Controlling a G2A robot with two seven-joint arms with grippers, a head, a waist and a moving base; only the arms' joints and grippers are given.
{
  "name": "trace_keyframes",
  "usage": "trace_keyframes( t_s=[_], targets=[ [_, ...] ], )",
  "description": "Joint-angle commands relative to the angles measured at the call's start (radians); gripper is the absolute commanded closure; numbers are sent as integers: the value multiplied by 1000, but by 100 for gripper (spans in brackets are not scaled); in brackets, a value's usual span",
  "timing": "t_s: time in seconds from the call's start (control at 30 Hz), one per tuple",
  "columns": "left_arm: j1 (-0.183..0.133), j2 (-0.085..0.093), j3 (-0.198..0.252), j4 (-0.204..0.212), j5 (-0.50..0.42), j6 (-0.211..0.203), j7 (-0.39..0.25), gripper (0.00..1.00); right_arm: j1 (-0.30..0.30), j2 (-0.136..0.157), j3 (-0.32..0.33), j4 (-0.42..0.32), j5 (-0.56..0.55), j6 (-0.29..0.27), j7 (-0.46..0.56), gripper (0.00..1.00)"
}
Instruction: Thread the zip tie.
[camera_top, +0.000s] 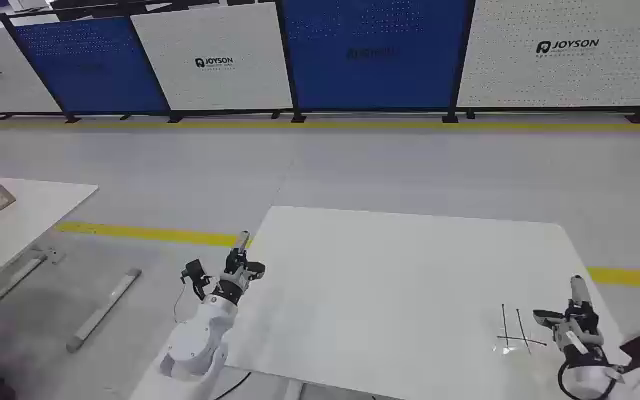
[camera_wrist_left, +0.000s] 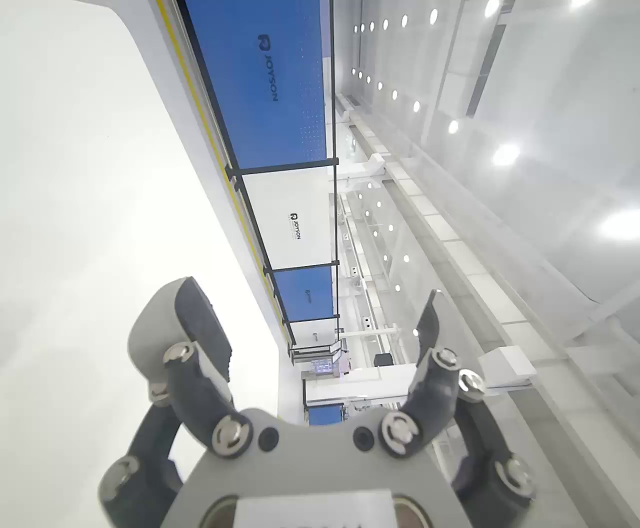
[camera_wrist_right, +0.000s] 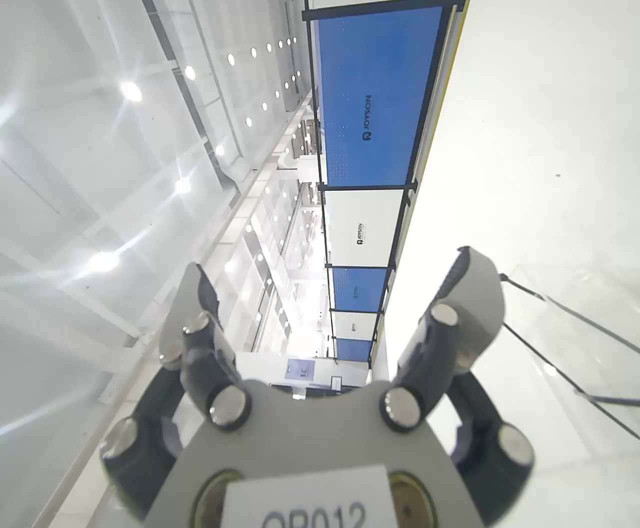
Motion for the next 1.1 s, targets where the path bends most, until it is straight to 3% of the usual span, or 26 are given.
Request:
trace_keyframes(
  t_s=[0.0, 0.03, 0.07, 0.1, 0.13, 0.17, 0.2, 0.23, 0.3, 0.47, 0.53, 0.6, 1.07],
  targets=[
    [0, 0, 0, 0, 0, 0, 0, 22, 0, 0, 0, 0, 0, 0, 0, 22],
    [0, 0, 0, 0, 0, 0, 0, 22, 0, 0, 0, 0, 0, 0, 0, 0],
    [0, 0, 0, 0, 0, 0, 0, 22, 0, 0, 0, 0, 0, 0, 0, 0],
    [0, 0, 0, 0, 0, 0, 0, 0, 0, 0, 0, 0, 0, 0, 0, 22],
    [0, 0, 0, 0, 0, 0, 0, 0, 0, 0, 0, 0, 0, 0, 0, 22],
    [0, 0, 0, 0, 0, 0, 0, 22, 0, 0, 0, 0, 0, 0, 0, 0],
    [0, 0, 0, 0, 0, 0, 0, 0, 0, 0, 0, 0, 0, 0, 0, 22],
    [0, 0, 0, 0, 0, 0, 0, 0, 0, 0, 0, 0, 0, 0, 0, 0],
    [0, 0, 0, 0, 0, 0, 0, 0, -2, 1, 1, 0, -1, -7, 20, 0],
    [0, 0, 0, 0, 0, 0, 0, 0, 2, 16, 79, 33, -3, -21, 253, 0],
    [0, 0, 0, 0, 0, 0, 0, 0, -4, 25, 110, 27, -37, -24, 342, 0],
    [0, 0, 0, 0, 0, 0, 0, 0, -1, 38, 135, 25, -117, 7, 468, 0],
    [0, 0, 0, 0, 0, 0, 0, 0, -1, 38, 135, 25, -117, 7, 468, 0]
  ],
)
